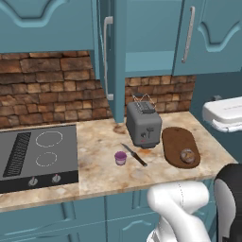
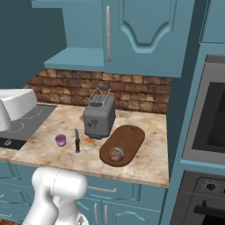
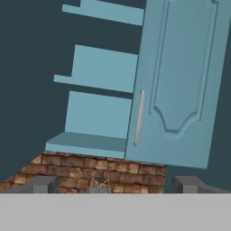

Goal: Pick the bread, place it on the cutting board, pick the jam, place it on the counter, and close the cabinet.

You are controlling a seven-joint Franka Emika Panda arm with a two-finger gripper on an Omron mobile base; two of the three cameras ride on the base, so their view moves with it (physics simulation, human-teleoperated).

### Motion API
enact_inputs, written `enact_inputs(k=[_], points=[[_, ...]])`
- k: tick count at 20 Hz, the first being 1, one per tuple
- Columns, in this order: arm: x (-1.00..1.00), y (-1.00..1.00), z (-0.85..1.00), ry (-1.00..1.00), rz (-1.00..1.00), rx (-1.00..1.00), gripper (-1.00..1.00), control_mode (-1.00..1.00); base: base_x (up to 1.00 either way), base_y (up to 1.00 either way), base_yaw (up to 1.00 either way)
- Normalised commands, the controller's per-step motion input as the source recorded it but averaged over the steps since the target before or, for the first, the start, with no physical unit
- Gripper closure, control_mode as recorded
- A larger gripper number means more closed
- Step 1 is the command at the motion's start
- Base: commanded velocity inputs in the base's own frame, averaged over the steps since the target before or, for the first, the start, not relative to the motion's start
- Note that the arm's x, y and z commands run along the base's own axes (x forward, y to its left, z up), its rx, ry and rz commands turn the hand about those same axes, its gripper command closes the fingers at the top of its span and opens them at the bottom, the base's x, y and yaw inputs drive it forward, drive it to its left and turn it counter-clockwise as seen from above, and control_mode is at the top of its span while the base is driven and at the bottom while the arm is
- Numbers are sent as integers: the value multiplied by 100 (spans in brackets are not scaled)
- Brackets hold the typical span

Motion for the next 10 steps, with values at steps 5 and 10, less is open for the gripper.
enact_inputs(k=[5,10], points=[[-1,31,-16,0,0,0,-100,-100,0,0,0],[0,37,-21,0,0,0,-100,-100,0,0,0]])
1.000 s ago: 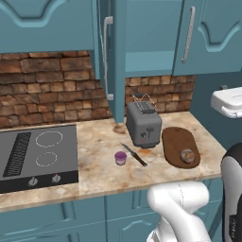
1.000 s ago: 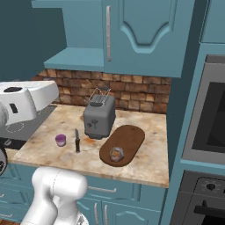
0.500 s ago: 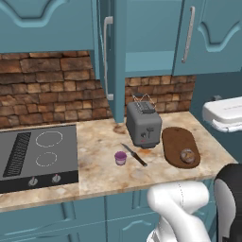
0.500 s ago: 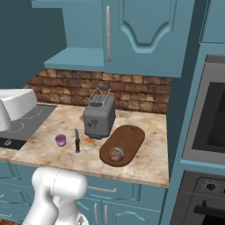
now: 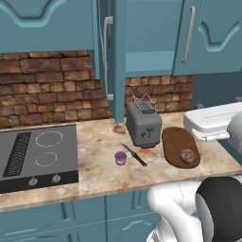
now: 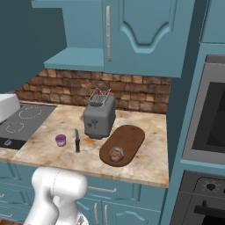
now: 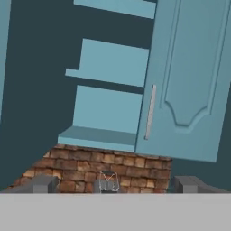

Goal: Pick the bread, place it on the cutting board, pick the jam, place it on the counter, and close the cabinet.

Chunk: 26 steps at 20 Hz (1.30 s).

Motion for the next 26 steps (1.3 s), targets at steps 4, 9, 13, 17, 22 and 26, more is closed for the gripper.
enact_inputs(k=[4,9,13,17,22,26], points=[[0,42,-13,0,0,0,-100,-100,0,0,0],[0,39,-13,0,0,0,-100,-100,0,0,0],[0,37,-10,0,0,0,-100,-100,0,0,0],[0,40,-11,-1,0,0,-100,-100,0,0,0],[0,44,-10,-3,0,0,-100,-100,0,0,0],[0,42,-10,-3,0,0,-100,-100,0,0,0]])
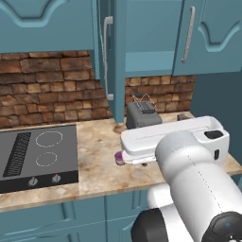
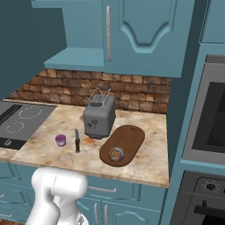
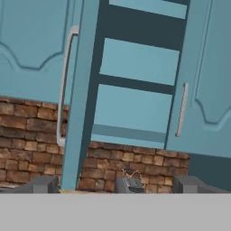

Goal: Pick the bread, place it on the cutting board, pick the jam, place it on the counter, and close the cabinet.

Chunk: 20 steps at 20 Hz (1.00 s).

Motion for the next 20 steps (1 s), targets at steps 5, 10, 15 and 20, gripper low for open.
enact_inputs(k=[5,10,15,20], points=[[0,40,-15,-2,0,0,-100,-100,0,0,0],[0,31,-5,-2,0,0,-100,-100,0,0,0],[0,25,0,-2,0,0,-100,-100,0,0,0],[5,14,0,-5,0,0,-100,-100,0,0,0]])
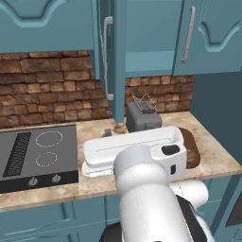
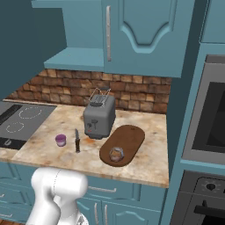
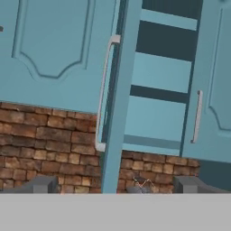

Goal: Pick the bread, place it on the cutting board, pick the jam, place it on the counter, and close the cabinet.

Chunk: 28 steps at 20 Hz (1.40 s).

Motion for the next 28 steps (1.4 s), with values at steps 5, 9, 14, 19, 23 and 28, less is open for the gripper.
enact_inputs(k=[5,9,14,19,23,28], points=[[11,8,0,-5,-1,0,-100,-100,0,0,0],[9,1,0,-6,-6,0,-100,-100,0,0,0],[6,5,0,-7,-10,0,-100,-100,0,0,0],[8,13,0,-7,-12,0,-100,-100,0,0,0],[18,13,0,-6,-10,0,-100,-100,0,0,0],[23,9,0,-7,-9,1,-100,-100,0,0,0]])
